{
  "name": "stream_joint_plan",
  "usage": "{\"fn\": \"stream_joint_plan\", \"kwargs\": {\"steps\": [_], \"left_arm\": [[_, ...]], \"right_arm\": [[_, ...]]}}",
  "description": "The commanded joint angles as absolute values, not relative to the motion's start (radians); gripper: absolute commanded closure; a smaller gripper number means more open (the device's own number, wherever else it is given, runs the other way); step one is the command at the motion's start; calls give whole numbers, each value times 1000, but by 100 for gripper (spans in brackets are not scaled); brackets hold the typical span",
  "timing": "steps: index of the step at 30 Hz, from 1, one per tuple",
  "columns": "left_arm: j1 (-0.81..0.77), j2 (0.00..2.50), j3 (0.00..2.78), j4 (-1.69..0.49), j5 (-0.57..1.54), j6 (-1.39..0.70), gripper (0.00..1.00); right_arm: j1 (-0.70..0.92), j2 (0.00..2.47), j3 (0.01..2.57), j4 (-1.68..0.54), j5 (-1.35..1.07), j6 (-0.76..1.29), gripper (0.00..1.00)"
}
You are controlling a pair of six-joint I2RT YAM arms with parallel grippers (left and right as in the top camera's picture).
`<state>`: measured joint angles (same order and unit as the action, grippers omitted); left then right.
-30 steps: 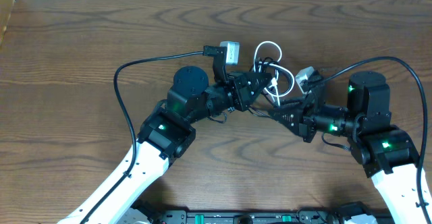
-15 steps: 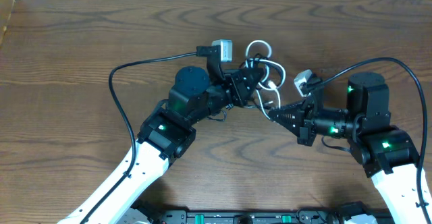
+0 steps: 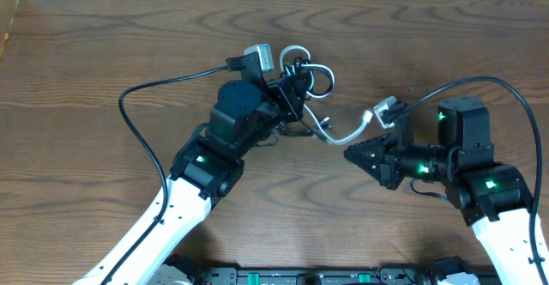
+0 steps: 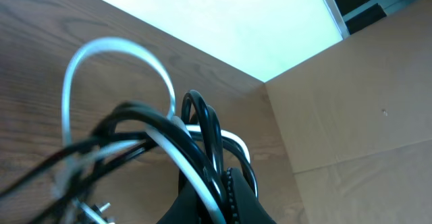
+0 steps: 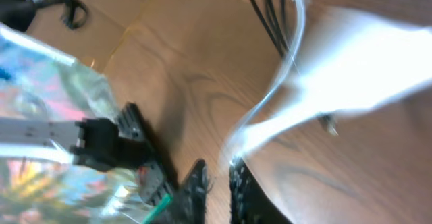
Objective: Untangle cables
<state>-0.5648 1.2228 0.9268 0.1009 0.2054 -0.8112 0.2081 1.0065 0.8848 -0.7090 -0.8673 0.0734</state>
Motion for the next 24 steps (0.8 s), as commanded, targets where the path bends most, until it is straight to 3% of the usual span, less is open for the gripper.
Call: {"fn": "stream_joint_plan", "kwargs": {"steps": [1,2,3,9,16,24], "left_arm": [[-559,1206,940,109,284,-741,93],[-559,1206,940,109,319,-707,93],[-559,1206,940,109,348,-680,93],[-559,1206,940,105,570,-521,93],[-559,1206,940,-6,680,-390,92],[-559,1206,940,-38,726,-343,93]], "right_arm": [[217,999,895,-715,-772,127,25],[217,999,895,-715,-767,126,9],[217,999,895,-715,-765,126,1],[217,999,895,-709,-765,126,1],[217,999,895,-648,-765,126,1],[217,999,895,-627,-765,115,18]]}}
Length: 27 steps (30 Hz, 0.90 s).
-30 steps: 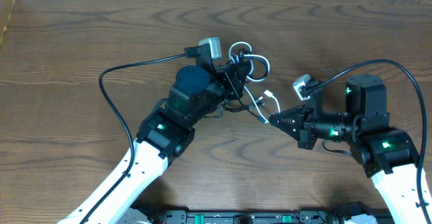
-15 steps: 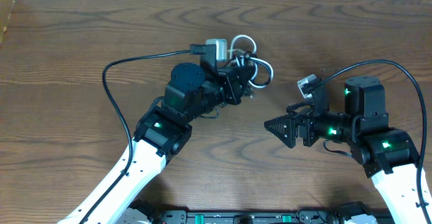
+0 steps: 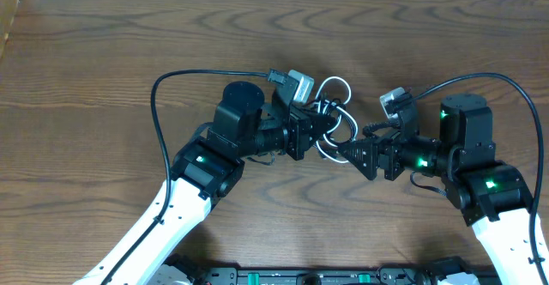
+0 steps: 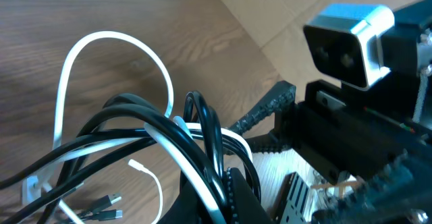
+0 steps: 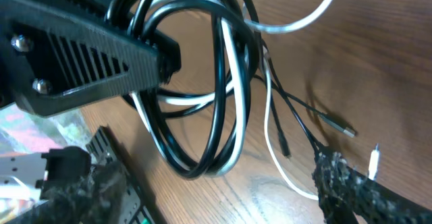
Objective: Untangle cables
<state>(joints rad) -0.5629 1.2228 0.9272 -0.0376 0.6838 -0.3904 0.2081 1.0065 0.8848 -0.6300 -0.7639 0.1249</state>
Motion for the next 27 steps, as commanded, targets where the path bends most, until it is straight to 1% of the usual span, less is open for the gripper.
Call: {"fn": "stream_joint_plan", "kwargs": {"steps": [1,6,9,11,13,15,17,18,19,20,22,27], "left_arm": [[-559,1206,940,-44,726,-338,93],[-559,1206,940,-63,756,-333,93],[-559,1206,940,-64,791,-333,92],[-559,1206,940,-64,805,-333,92],[-559,1206,940,-63,805,-333,92],[-559,1206,940,-62,805,-333,93],[-559,1206,940,-51,805,-334,92],[-559,1206,940,-43,805,-344,92],[-559,1206,940,-39,805,-347,93],[-559,1206,940,-35,804,-353,93],[-559,1206,940,-33,804,-352,93],[-559,1206,940,-34,742,-352,93]], "right_arm": [[216,999,895,-626,-765,114,20],[216,999,895,-613,-765,115,23],[217,999,895,-599,-765,115,31],[217,999,895,-594,-765,115,42],[217,999,895,-594,-765,115,48],[217,999,895,-594,-765,115,58],[217,999,895,-594,-765,115,70],[217,999,895,-594,-765,115,81],[217,999,895,-594,-765,115,85],[217,999,895,-594,-765,115,94],[217,999,895,-594,-765,115,99],[217,999,895,-595,-765,115,99]]}}
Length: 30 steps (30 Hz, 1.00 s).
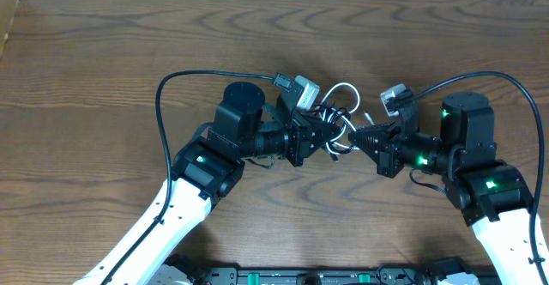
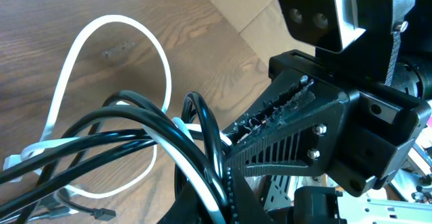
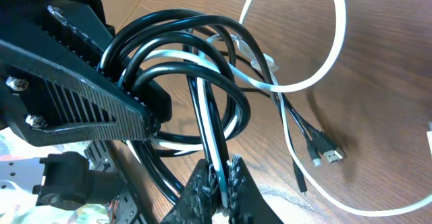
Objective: Untangle cables
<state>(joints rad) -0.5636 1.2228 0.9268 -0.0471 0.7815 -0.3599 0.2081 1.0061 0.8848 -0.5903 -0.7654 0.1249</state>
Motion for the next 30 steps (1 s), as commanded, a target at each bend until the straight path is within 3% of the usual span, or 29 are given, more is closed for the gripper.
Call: {"fn": "stream_joint_plan", "kwargs": {"steps": [1,9,30], "left_arm": [[-559,1206,940,-34,720,-353,93],[-559,1206,940,-52,426,-496,92],[-559,1206,940,-71,284,-586,92]], "right_arm": [[217,999,895,-594,-765,115,99],[217,999,895,-589,-830,115,99],[173,920,896,-508,-880,107,99]]}}
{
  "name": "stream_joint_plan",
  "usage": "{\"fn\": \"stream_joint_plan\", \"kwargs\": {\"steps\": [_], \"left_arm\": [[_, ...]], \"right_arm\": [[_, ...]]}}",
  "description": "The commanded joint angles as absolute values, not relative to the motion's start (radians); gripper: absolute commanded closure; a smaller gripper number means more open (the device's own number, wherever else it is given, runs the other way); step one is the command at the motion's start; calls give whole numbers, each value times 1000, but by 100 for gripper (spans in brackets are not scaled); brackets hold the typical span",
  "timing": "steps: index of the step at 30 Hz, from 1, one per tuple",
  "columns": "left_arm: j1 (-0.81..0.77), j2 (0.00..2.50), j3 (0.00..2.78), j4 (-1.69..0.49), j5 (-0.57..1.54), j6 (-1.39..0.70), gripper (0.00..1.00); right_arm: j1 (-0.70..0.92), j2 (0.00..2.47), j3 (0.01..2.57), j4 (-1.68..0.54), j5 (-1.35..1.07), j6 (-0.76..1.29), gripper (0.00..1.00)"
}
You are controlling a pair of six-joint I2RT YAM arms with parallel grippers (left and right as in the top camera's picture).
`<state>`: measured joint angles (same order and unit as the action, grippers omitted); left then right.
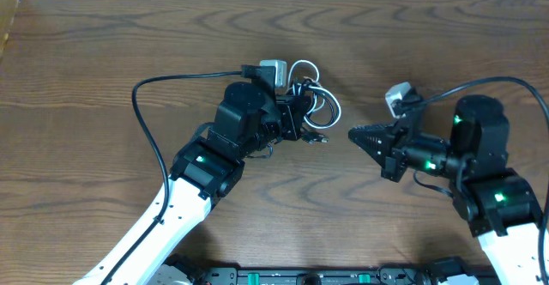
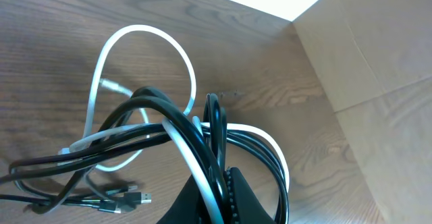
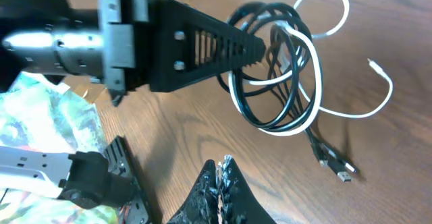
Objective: Untangle cables
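A tangle of black and white cables (image 1: 314, 97) hangs from my left gripper (image 1: 301, 118) at the far middle of the wooden table (image 1: 103, 36). In the left wrist view that gripper (image 2: 219, 175) is shut on several strands of the cable bundle (image 2: 169, 119), and USB plugs (image 2: 137, 198) trail on the wood. My right gripper (image 1: 352, 134) points at the bundle from the right, apart from it. In the right wrist view it (image 3: 219, 164) is shut on nothing, with the bundle (image 3: 277, 82) and the left gripper's fingers (image 3: 202, 43) ahead.
The left arm's own black lead (image 1: 141, 105) loops over the table to the left. A cardboard wall (image 2: 371, 75) stands beyond the table's far edge. Loose plugs (image 3: 337, 169) and a white cable end (image 3: 372, 63) lie under the bundle.
My right gripper was shut on strands inside the bundle; now it is off them, further right and shut on nothing. The left gripper has carried the bundle back and to the left.
At first the left gripper held the bundle at the far middle, one white cable reaching out toward the right gripper. Then both grippers were close together at the bundle, and the right one shut on strands. Now they are apart and only the left holds cables.
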<state>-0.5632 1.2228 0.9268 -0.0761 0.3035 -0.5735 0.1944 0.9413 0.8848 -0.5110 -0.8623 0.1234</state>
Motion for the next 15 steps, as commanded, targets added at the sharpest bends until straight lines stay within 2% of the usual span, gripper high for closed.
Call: {"fn": "stream_joint_plan", "kwargs": {"steps": [1,4,6,11,15], "left_arm": [[-559,1206,940,-71,296,-585,93],[-559,1206,940,-67,344,-585,93],[-559,1206,940,-66,402,-572,93],[-559,1206,940,-59,505,-524,93],[-559,1206,940,-12,605,-504,93]], "right_arm": [[167,920,896,-509,-873,107,91],[153,921,896,-513,-863,107,37],[146,922,896,-516,-863,107,19],[144,922,896,-519,-839,107,1],[144,922,896,-529,-841,107,1]]}}
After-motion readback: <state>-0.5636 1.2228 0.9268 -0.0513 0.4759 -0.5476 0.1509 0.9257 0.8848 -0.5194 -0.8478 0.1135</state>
